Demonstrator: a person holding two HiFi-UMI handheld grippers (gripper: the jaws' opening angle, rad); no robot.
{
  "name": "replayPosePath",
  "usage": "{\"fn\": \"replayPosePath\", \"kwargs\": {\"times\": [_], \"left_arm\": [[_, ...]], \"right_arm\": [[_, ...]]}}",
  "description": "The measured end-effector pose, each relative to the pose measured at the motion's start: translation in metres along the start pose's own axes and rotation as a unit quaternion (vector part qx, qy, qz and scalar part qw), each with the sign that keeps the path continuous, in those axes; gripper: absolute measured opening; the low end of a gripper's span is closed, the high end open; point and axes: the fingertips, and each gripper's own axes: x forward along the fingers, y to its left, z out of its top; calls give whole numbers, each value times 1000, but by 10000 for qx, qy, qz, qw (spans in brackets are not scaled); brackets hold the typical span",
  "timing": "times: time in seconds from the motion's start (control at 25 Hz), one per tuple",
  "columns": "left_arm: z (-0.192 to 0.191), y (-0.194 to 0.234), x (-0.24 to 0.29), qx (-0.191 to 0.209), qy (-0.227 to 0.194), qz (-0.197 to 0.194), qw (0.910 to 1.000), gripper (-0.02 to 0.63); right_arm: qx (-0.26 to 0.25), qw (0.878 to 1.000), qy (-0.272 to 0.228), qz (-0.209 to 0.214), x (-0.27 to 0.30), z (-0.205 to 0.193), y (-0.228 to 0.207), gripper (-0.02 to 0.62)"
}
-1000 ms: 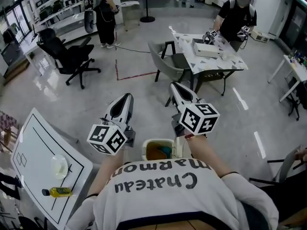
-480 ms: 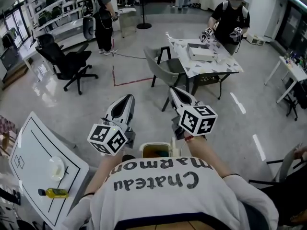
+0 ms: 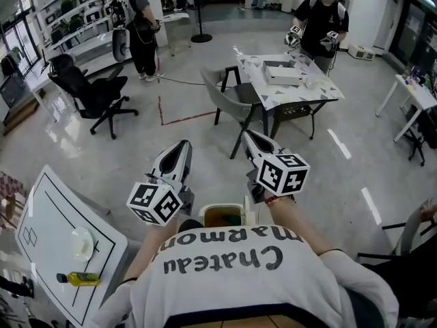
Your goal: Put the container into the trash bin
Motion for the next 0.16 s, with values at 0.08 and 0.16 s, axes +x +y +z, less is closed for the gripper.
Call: {"fn": "replayPosePath", "kwargs": {"times": [0.08,0.16], "left_arm": [[0,0,-2,-6,-27,16,10000,23],[-1,1,-3,-18,-52,36,10000,23]], "right_arm": [[-22,10000,24,3,-1,-2,1,34],[-43,10000,73,20,-1,-6,3,34]]}}
